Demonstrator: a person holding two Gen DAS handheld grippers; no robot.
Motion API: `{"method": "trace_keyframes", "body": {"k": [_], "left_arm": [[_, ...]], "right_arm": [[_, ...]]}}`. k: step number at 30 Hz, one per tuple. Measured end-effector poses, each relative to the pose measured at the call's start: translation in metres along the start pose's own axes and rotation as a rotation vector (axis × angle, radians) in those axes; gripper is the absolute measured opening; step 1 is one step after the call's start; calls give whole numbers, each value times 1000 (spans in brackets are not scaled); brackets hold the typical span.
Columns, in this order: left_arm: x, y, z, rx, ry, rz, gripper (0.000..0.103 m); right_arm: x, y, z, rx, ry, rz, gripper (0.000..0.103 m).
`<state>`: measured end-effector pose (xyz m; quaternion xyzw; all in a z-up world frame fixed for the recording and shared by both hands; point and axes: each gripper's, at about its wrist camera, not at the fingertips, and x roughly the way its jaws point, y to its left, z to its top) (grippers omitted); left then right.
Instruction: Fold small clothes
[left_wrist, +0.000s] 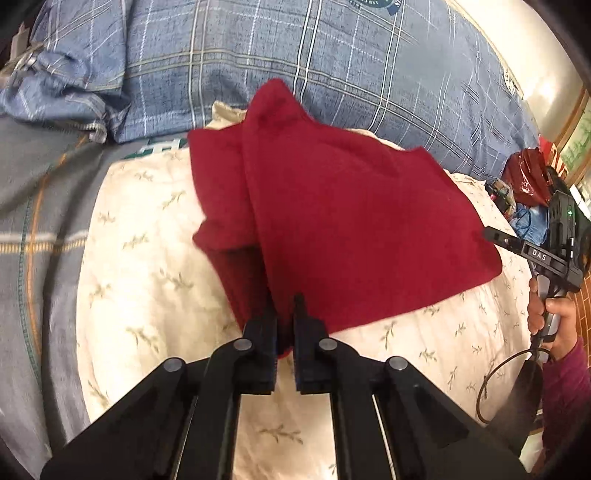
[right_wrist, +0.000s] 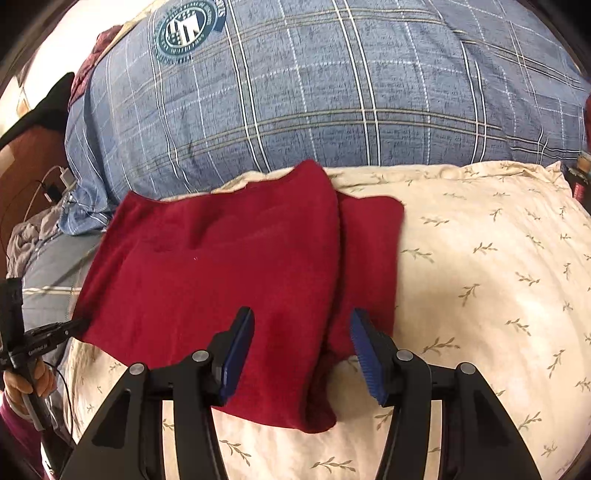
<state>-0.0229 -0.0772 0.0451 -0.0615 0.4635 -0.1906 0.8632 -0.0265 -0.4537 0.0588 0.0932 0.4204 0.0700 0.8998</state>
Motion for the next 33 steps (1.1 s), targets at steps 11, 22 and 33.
{"method": "trace_keyframes", "body": {"k": [11,22,33], "left_arm": [[-7,3,5,-20,-42,29,35],[5,6,13,-66,-106,171,63],[19,22,11,-54,-113,159,63]], "right_arm": [[-11,0,-1,-28,-11,-123,12],[29,100,50,-94,-39,80,49],[127,221,82,-302,4,78,44]]}}
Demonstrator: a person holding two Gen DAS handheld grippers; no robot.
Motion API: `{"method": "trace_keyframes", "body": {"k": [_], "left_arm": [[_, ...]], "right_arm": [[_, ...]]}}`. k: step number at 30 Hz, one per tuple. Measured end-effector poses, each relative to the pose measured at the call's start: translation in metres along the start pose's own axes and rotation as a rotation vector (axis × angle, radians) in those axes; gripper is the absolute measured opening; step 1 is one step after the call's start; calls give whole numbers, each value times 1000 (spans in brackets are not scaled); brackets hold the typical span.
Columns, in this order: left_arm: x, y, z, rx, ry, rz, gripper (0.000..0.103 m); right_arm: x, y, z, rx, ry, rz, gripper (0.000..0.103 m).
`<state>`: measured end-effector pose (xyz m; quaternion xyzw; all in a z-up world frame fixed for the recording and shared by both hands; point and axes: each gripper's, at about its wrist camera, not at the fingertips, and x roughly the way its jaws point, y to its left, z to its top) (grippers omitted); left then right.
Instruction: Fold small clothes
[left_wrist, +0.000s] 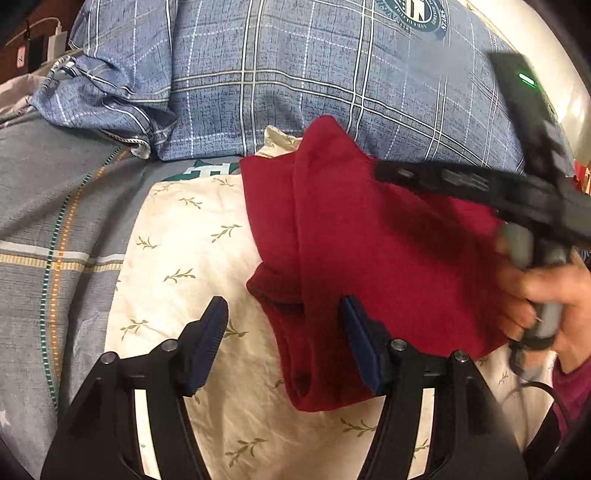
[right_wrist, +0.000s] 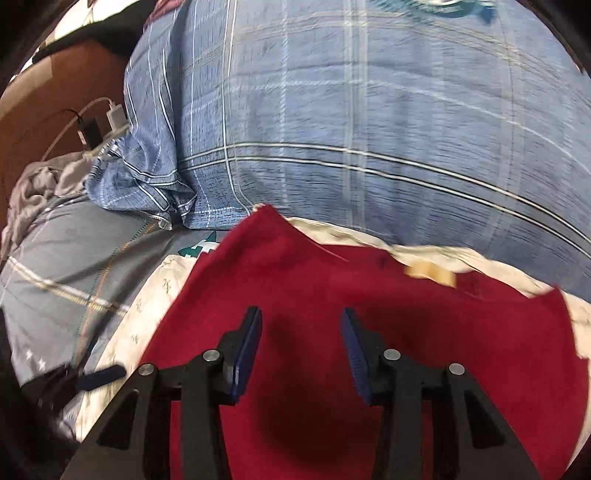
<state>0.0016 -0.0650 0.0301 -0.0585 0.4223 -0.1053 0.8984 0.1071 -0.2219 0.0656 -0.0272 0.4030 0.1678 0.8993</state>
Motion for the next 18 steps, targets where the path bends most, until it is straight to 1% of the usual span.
{"method": "trace_keyframes", "body": {"k": [3,6,9,11,14,16,18], "left_arm": [[1,1,1,5,0,-16,63],[3,3,2,4,2,-30,63],[6,7,3,-2,5,-38,65],[7,9,3,-10,4,-42,66],[7,9,3,-7,5,-44,66],[7,9,3,-2,6,-42,66],[6,9,2,0,3,-44,66]], "right_arm": [[28,9,11,-8,27,-4,44],[58,14,23,12,69,-14,43],[77,13,31,39,95,-19,46],[86,14,35,46,107,-27,46],[85,15,37,40,103,-43,46],[72,15,35,36,82,-44,44],[52,10,32,40,55,-24,45]]}}
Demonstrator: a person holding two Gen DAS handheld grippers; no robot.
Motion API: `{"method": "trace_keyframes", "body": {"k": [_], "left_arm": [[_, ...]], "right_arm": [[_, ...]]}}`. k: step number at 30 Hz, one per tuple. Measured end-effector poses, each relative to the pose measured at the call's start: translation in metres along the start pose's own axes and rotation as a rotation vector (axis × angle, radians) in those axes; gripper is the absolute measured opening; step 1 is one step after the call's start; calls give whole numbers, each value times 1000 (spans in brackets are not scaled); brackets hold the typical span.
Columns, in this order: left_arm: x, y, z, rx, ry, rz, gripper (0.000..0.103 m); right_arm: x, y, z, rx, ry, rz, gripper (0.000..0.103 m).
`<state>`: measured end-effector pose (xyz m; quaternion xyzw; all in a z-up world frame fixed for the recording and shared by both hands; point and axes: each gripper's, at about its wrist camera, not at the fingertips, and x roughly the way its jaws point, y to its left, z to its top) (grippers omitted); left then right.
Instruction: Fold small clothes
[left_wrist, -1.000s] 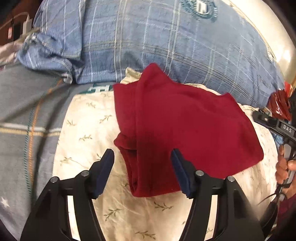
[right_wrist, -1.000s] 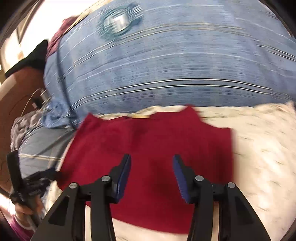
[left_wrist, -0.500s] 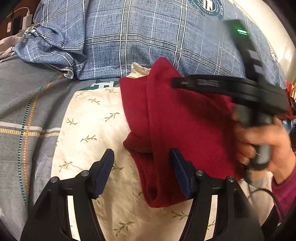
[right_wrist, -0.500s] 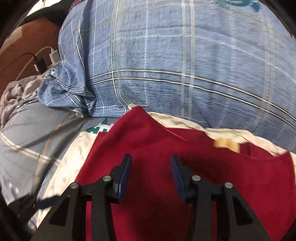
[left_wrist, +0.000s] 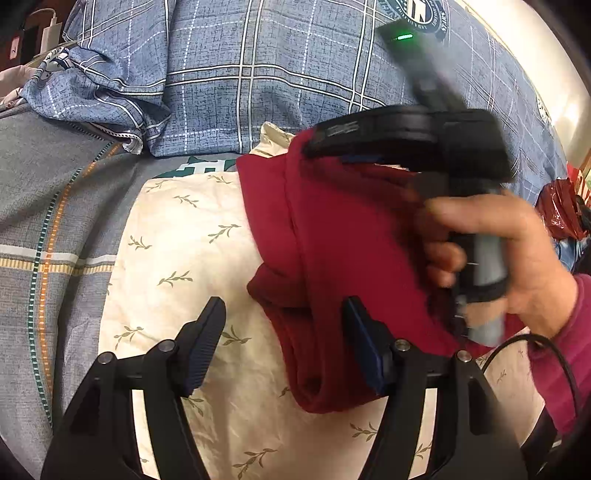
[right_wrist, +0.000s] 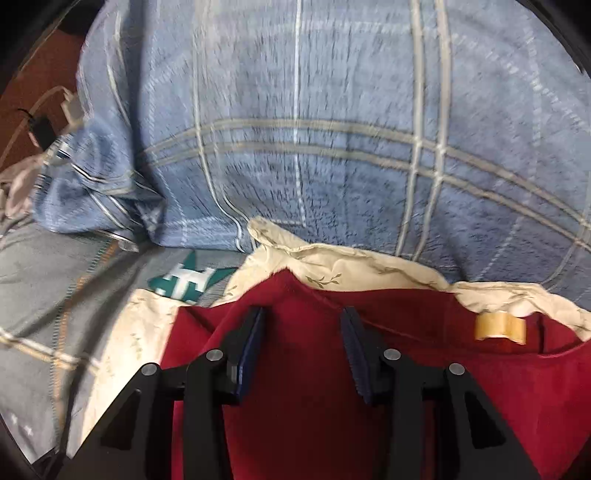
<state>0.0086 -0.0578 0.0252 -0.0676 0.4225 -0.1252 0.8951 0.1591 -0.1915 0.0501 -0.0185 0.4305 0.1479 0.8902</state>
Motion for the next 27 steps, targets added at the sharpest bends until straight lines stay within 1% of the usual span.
{"method": "trace_keyframes", "body": {"k": [1,2,4,5,7,9,11,14,18,20,23,24,27], "left_arm": [[0,1,0,-2,0,-3,66],[-1,2,0,-7,1,-6,66],[-2,4,0,-20,3,-11,68],[-2,5,0,-23,1,-8,69],[-1,6,-1,-28,1,-3,70],[0,6,-2,-29,5,-4,70],[1,5,-3,-26,3,-1,70],[0,5,-4,-23,0,4,72],[1,7,-3,-33,6,-5,73],[1,7,-2,-33,6,-6,73],[1,7,-2,-31,6,-6,73],[1,7,-2,-32,7,-7,73],[2,8,-2,-37,9,-8,74]], "right_arm": [[-10,-5,-2,3,-13,6,47],[-19,-11,-4,8,-23,9,53],[-34,-26,-10,27,-30,16,60],[-37,-35,-14,38,-29,16,60],[-32,-44,-17,52,-5,3,60],[-23,-56,-24,88,36,-9,57],[-17,-62,-30,124,41,6,57],[-13,-59,-30,122,26,-22,60],[0,-39,-23,64,51,-97,63],[0,-36,-18,87,49,-93,64],[2,-29,-13,115,37,-34,61],[7,-22,-12,89,51,-40,61],[18,-9,-14,25,63,-98,63]]}}
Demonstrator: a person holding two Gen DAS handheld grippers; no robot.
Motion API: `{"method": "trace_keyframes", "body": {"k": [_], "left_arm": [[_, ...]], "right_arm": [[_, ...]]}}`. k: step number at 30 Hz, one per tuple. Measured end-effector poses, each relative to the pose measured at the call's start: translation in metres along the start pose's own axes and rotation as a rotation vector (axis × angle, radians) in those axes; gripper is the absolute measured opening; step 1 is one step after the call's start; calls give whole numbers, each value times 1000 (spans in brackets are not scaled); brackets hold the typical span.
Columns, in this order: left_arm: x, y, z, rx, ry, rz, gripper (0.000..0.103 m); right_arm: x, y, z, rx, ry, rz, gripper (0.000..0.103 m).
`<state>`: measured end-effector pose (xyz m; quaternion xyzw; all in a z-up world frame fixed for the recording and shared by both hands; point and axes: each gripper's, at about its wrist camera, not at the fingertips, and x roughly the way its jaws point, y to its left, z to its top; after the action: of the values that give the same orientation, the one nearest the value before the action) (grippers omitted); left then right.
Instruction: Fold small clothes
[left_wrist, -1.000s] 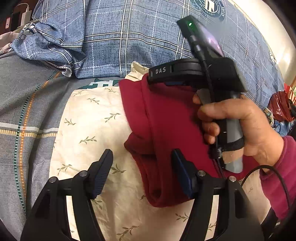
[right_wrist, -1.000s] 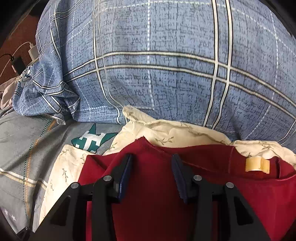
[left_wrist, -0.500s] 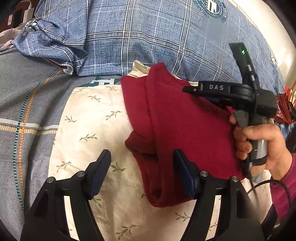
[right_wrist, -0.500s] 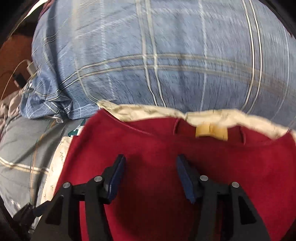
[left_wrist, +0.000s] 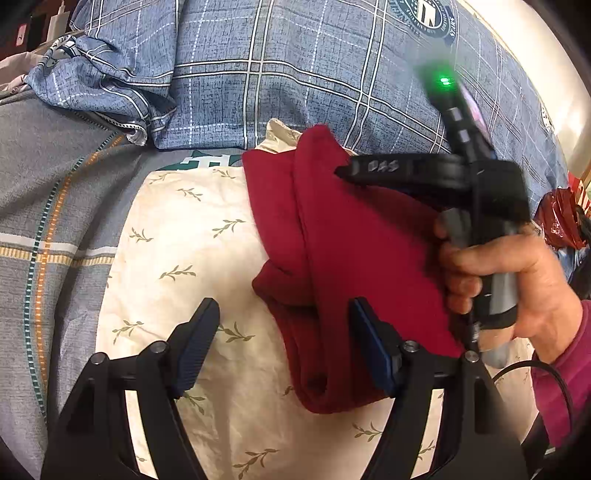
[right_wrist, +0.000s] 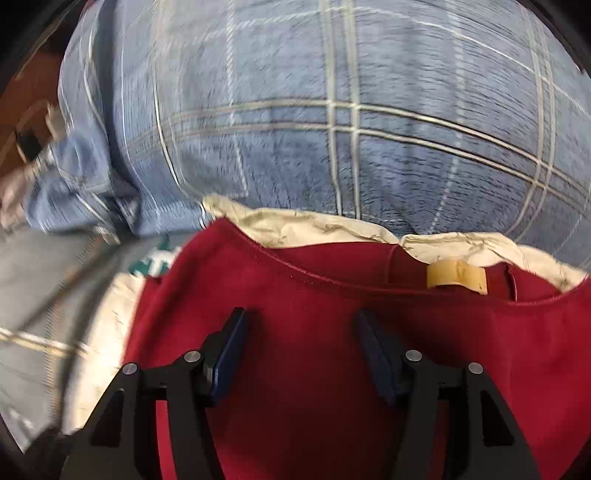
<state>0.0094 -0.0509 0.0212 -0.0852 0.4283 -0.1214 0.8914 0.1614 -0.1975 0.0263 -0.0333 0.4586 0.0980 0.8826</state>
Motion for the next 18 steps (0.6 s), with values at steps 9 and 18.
{"method": "trace_keyframes", "body": {"k": [9,18], "left_arm": [[2,2,1,-14,5,-17,76],[5,6,0,-39,11,-42,78]], "right_arm": [[-17,15,9,-26,-44,81,60],[-5,45,11,-53,11,116,60]]}}
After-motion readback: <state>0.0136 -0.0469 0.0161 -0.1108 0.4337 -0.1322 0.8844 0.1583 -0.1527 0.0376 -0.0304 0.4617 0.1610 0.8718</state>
